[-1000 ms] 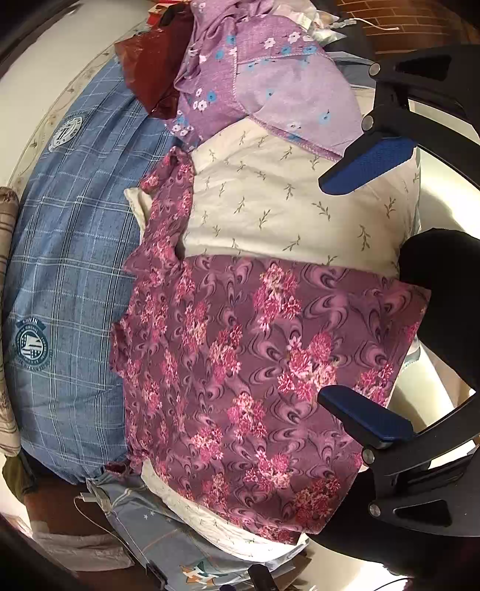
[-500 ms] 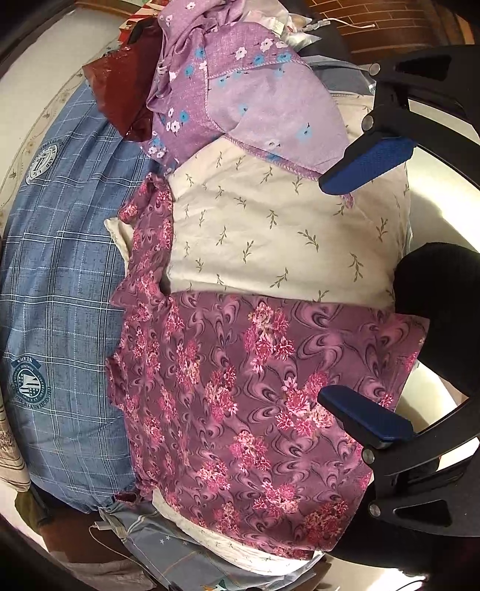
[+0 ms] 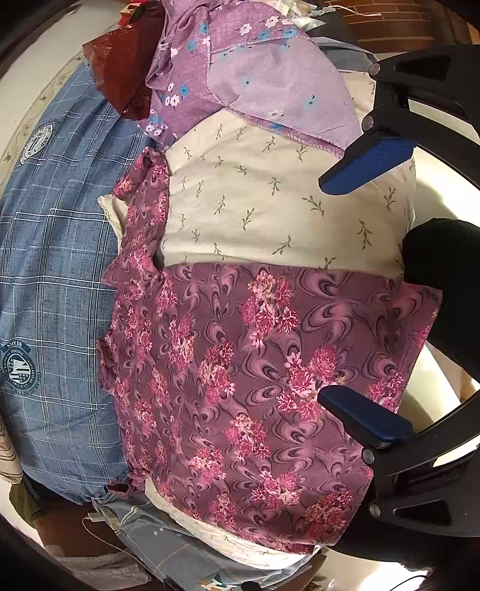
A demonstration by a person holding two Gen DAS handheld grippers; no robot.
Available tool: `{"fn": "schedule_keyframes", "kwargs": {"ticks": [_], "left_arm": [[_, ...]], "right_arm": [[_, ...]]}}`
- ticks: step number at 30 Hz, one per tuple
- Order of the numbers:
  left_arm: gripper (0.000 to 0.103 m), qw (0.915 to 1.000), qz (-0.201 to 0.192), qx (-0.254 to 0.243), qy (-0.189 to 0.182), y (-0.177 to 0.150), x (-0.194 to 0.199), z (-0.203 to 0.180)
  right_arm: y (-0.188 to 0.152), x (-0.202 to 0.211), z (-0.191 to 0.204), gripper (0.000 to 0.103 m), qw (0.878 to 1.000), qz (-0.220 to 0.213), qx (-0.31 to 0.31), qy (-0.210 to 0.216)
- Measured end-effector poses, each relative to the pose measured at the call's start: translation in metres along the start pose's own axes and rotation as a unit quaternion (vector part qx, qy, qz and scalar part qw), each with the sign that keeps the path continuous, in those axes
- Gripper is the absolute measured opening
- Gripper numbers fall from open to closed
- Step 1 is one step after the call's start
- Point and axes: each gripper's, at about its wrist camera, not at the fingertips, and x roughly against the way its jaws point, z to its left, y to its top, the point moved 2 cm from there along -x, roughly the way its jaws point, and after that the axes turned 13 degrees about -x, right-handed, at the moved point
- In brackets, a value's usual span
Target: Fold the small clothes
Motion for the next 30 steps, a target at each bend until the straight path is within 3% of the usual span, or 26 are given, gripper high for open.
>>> {"fn": "schedule_keyframes", "kwargs": {"ticks": [13, 24, 30], "left_arm": [[0.103, 0.9997, 0.004, 0.022, 0.003, 0.006, -0.001, 0.016], [0.103, 0.9999, -0.002, -0.013, -0.008, 0.015, 0.000, -0.001], [0.103, 0.9982, -0.019, -0.051, -0.026, 0.019, 0.005, -0.019]], "right_arm": [[0.008, -0.006, 0.009, 0.103, 1.000, 0.000, 0.005, 0.003], [0.009, -0.012, 0.006, 0.103, 1.000, 0.008, 0.004, 0.005], [0.002, -0.006, 0.016, 0.103, 0.998, 0.005, 0.055, -0.002]]}}
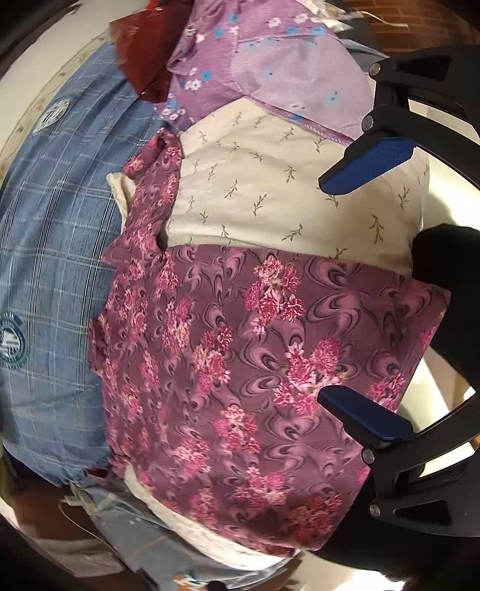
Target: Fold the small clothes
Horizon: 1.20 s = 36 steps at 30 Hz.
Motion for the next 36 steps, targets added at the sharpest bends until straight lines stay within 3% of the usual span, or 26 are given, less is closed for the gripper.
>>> {"fn": "schedule_keyframes", "kwargs": {"ticks": [12, 23, 27, 30, 34, 36], "left_arm": [[0.103, 0.9996, -0.001, -0.014, -0.023, 0.004, -0.006, -0.018], [0.103, 0.9996, -0.001, -0.006, -0.027, 0.004, -0.003, -0.017], [0.103, 0.9986, 0.011, 0.033, -0.041, 0.003, -0.010, 0.004], [0.103, 0.9960, 0.024, 0.080, -0.030, -0.001, -0.018, 0.035], [0.103, 0.9874, 0.055, 0.148, -0.015, -0.018, -0.034, 0.075], [0.103, 0.9812, 0.077, 0.173, -0.035, -0.033, -0.048, 0.080]], "right_arm": [[-0.007, 0.012, -0.014, 0.103, 0.999, -0.005, 0.022, -0.025], [-0.007, 0.008, -0.020, 0.103, 1.000, 0.001, 0.006, -0.020], [-0.003, 0.004, -0.021, 0.103, 1.000, -0.001, 0.000, -0.018], [0.004, -0.002, -0.036, 0.103, 0.999, 0.001, -0.041, -0.012], [0.012, -0.018, -0.061, 0.103, 0.993, 0.026, -0.115, 0.010], [0.013, -0.025, -0.065, 0.103, 0.991, 0.033, -0.127, 0.017]]}}
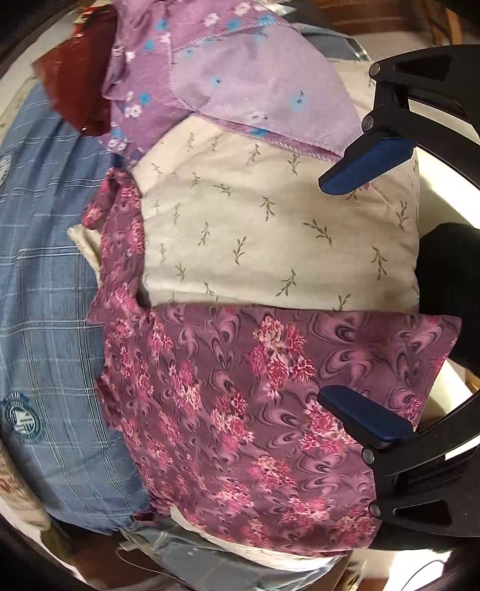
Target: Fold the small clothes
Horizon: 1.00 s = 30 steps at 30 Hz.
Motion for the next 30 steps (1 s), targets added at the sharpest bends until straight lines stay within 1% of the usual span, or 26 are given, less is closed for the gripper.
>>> {"fn": "schedule_keyframes", "kwargs": {"ticks": [2, 3, 5, 7, 10, 11, 12, 13, 14, 15, 16, 17, 18, 19, 20, 21, 22, 24, 26, 28, 30], "left_arm": [[0.103, 0.9989, 0.028, 0.015, -0.035, -0.012, -0.017, 0.000], [0.103, 0.9971, 0.045, 0.024, -0.056, -0.020, -0.027, -0.003], [0.103, 0.9931, 0.074, 0.034, -0.085, -0.033, -0.045, -0.011], [0.103, 0.9889, 0.101, 0.035, -0.103, -0.045, -0.061, -0.020], [0.103, 0.9847, 0.117, 0.038, -0.123, -0.051, -0.076, -0.030], [0.100, 0.9832, 0.117, 0.043, -0.133, -0.052, -0.079, -0.032], [0.085, 0.9806, 0.116, 0.053, -0.148, -0.053, -0.081, -0.034], [0.079, 0.9788, 0.117, 0.059, -0.158, -0.053, -0.083, -0.036], [0.076, 0.9804, 0.115, 0.061, -0.148, -0.052, -0.082, -0.037], [0.070, 0.9819, 0.110, 0.060, -0.141, -0.051, -0.081, -0.037], [0.062, 0.9834, 0.107, 0.061, -0.133, -0.052, -0.080, -0.035], [0.045, 0.9849, 0.106, 0.065, -0.121, -0.053, -0.078, -0.030], [0.015, 0.9849, 0.103, 0.072, -0.118, -0.054, -0.075, -0.024], [0.002, 0.9828, 0.092, 0.084, -0.136, -0.055, -0.068, -0.017], [0.003, 0.9817, 0.085, 0.096, -0.141, -0.055, -0.062, -0.010], [0.003, 0.9832, 0.078, 0.101, -0.130, -0.054, -0.057, -0.003], [0.003, 0.9871, 0.069, 0.098, -0.106, -0.053, -0.049, 0.004], [0.003, 0.9914, 0.058, 0.091, -0.073, -0.053, -0.038, 0.015], [0.003, 0.9927, 0.069, 0.088, -0.047, -0.058, -0.039, 0.024], [0.003, 0.9911, 0.087, 0.088, -0.048, -0.066, -0.045, 0.025], [0.004, 0.9900, 0.094, 0.078, -0.070, -0.068, -0.046, 0.019]], "right_arm": [[0.000, -0.009, 0.001, 0.103, 1.000, 0.011, -0.005, 0.007], [0.000, -0.013, 0.002, 0.103, 1.000, 0.016, -0.007, 0.012], [0.000, -0.020, 0.006, 0.103, 0.999, 0.026, -0.007, 0.020], [0.000, -0.028, 0.011, 0.103, 0.999, 0.036, -0.006, 0.030], [0.000, -0.042, 0.018, 0.102, 0.998, 0.050, -0.007, 0.042], [0.000, -0.046, 0.020, 0.102, 0.997, 0.054, -0.008, 0.045], [-0.001, -0.051, 0.022, 0.101, 0.997, 0.061, -0.009, 0.051], [-0.003, -0.055, 0.025, 0.095, 0.996, 0.065, -0.009, 0.056], [-0.006, -0.059, 0.028, 0.089, 0.996, 0.071, -0.007, 0.062], [-0.008, -0.062, 0.030, 0.079, 0.996, 0.073, -0.003, 0.060], [-0.009, -0.062, 0.032, 0.072, 0.997, 0.066, 0.005, 0.050], [-0.010, -0.061, 0.032, 0.065, 0.998, 0.050, 0.016, 0.045], [-0.011, -0.057, 0.031, 0.041, 0.998, 0.033, 0.025, 0.037], [-0.009, -0.055, 0.028, 0.001, 0.999, 0.023, 0.030, 0.028], [-0.006, -0.050, 0.023, 0.004, 0.998, 0.026, 0.025, 0.053], [-0.002, -0.045, 0.016, 0.003, 0.997, 0.029, 0.012, 0.076], [0.001, -0.040, 0.010, 0.003, 0.996, 0.026, 0.010, 0.081], [0.005, -0.034, 0.002, 0.003, 0.997, 0.019, 0.009, 0.077], [0.005, -0.035, -0.006, 0.003, 0.995, 0.034, -0.009, 0.093], [0.000, -0.036, -0.004, 0.005, 0.995, 0.040, -0.004, 0.092], [0.000, -0.040, -0.001, 0.008, 0.995, 0.053, -0.003, 0.085]]}}
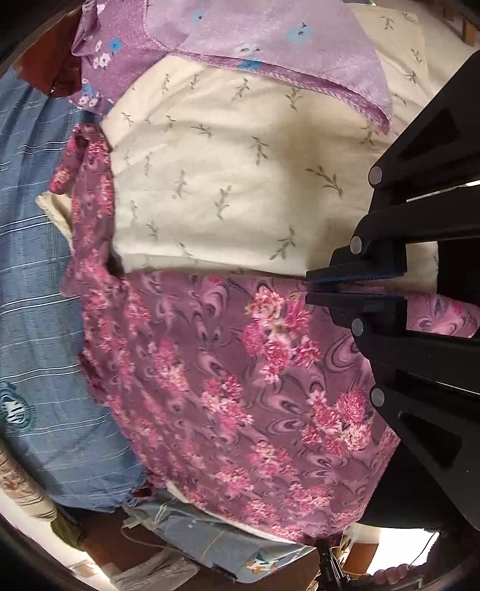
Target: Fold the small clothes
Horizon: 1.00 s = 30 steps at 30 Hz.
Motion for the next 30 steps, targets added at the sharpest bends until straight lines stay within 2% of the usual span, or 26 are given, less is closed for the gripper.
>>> {"fn": "schedule_keyframes", "kwargs": {"ticks": [2, 3, 4, 5, 6, 7, 8, 9, 11, 13, 16, 18, 21, 23, 25, 26, 27, 30], "left_arm": [[0.005, 0.9997, -0.007, -0.019, -0.016, -0.001, 0.010, -0.006], [0.006, 0.9991, -0.020, -0.026, -0.027, 0.001, 0.020, -0.007], [0.006, 0.9982, -0.036, -0.029, -0.038, 0.002, 0.031, -0.005], [0.010, 0.9967, -0.058, -0.032, -0.047, 0.008, 0.044, -0.004], [0.024, 0.9952, -0.078, -0.038, -0.046, 0.017, 0.056, -0.004], [0.036, 0.9941, -0.094, -0.042, -0.035, 0.029, 0.063, -0.004], [0.064, 0.9935, -0.103, -0.043, -0.022, 0.046, 0.060, -0.006], [0.075, 0.9925, -0.114, -0.042, -0.009, 0.060, 0.059, -0.005], [0.075, 0.9922, -0.116, -0.046, -0.001, 0.090, 0.046, -0.005], [0.075, 0.9951, -0.089, -0.044, -0.003, 0.116, 0.019, -0.012], [0.075, 0.9974, -0.054, -0.048, 0.005, 0.130, -0.010, -0.028], [0.075, 0.9959, -0.054, -0.070, -0.019, 0.134, -0.013, -0.046], [0.075, 0.9903, -0.073, -0.118, 0.011, 0.140, -0.002, -0.069], [0.075, 0.9882, -0.077, -0.132, 0.014, 0.154, -0.003, -0.080], [0.075, 0.9891, -0.072, -0.129, 0.007, 0.169, -0.011, -0.088], [0.075, 0.9899, -0.070, -0.123, 0.003, 0.178, -0.016, -0.092], [0.075, 0.9912, -0.069, -0.114, -0.003, 0.186, -0.021, -0.096], [0.075, 0.9940, -0.057, -0.090, -0.025, 0.203, -0.042, -0.107]], "right_arm": [[0.004, 0.002, -0.001, 0.009, 1.000, -0.003, -0.006, 0.005], [0.009, 0.007, -0.005, 0.020, 1.000, -0.007, -0.018, 0.007], [0.012, 0.011, -0.009, 0.037, 1.000, -0.013, -0.026, 0.008], [0.019, 0.016, -0.014, 0.044, 0.999, -0.025, -0.040, 0.012], [0.024, 0.019, -0.018, 0.053, 0.998, -0.033, -0.047, 0.015], [0.032, 0.022, -0.022, 0.054, 0.997, -0.042, -0.057, 0.019], [0.044, 0.022, -0.025, 0.054, 0.996, -0.048, -0.068, 0.023], [0.052, 0.020, -0.025, 0.054, 0.996, -0.049, -0.072, 0.025], [0.074, 0.008, -0.023, 0.055, 0.995, -0.047, -0.082, 0.032], [0.089, -0.010, -0.019, 0.055, 0.994, -0.034, -0.096, 0.039], [0.112, -0.031, -0.020, 0.054, 0.991, -0.024, -0.121, 0.043], [0.130, -0.027, -0.034, 0.054, 0.988, -0.040, -0.143, 0.048], [0.175, -0.007, -0.076, 0.055, 0.979, -0.089, -0.180, 0.032], [0.215, 0.005, -0.106, 0.058, 0.974, -0.122, -0.191, 0.012], [0.248, 0.005, -0.116, 0.068, 0.976, -0.131, -0.173, -0.019], [0.262, 0.003, -0.117, 0.068, 0.978, -0.134, -0.158, -0.032], [0.276, -0.001, -0.115, 0.068, 0.979, -0.141, -0.138, -0.046], [0.314, -0.033, -0.092, 0.079, 0.985, -0.142, -0.059, -0.080]]}}
